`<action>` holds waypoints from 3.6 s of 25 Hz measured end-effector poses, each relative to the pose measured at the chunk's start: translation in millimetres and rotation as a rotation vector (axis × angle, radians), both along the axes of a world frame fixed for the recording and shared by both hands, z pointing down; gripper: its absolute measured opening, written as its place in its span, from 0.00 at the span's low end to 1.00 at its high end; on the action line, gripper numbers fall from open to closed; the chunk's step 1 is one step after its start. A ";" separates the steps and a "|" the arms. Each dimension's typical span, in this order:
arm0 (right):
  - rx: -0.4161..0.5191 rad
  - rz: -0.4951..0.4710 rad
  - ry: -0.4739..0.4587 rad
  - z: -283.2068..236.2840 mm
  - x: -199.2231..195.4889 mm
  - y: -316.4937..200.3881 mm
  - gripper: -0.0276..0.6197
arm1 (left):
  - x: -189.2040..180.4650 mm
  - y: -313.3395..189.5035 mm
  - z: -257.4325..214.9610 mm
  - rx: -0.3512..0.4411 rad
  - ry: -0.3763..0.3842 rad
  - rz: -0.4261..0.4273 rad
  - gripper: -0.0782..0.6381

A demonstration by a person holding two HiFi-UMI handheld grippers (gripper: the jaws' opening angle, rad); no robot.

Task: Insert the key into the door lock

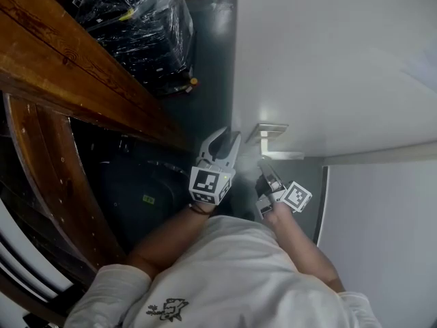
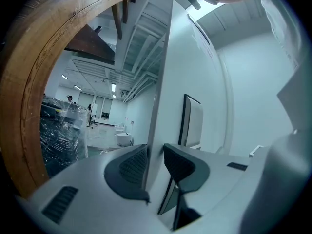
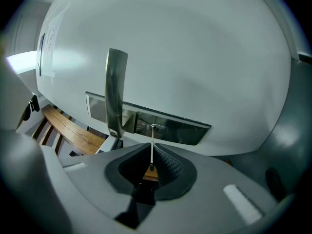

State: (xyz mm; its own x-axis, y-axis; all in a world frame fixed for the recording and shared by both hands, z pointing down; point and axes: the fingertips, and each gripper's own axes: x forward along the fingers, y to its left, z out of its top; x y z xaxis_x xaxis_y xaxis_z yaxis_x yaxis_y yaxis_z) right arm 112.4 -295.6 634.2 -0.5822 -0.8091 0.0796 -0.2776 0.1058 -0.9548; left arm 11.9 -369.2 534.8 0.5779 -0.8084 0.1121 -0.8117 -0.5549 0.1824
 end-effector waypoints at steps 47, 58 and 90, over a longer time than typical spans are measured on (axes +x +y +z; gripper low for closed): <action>-0.051 -0.020 -0.043 1.9 -0.9 11.0 0.09 | -9.4 27.3 12.5 -0.074 -0.018 -0.090 0.24; 0.349 -0.101 0.556 -117.5 5.9 64.4 0.05 | 23.2 108.3 -47.4 -0.020 -0.016 -0.111 0.19; 0.670 0.052 0.995 -258.6 26.1 105.1 0.04 | 63.2 170.7 -158.9 0.110 -0.031 -0.165 0.12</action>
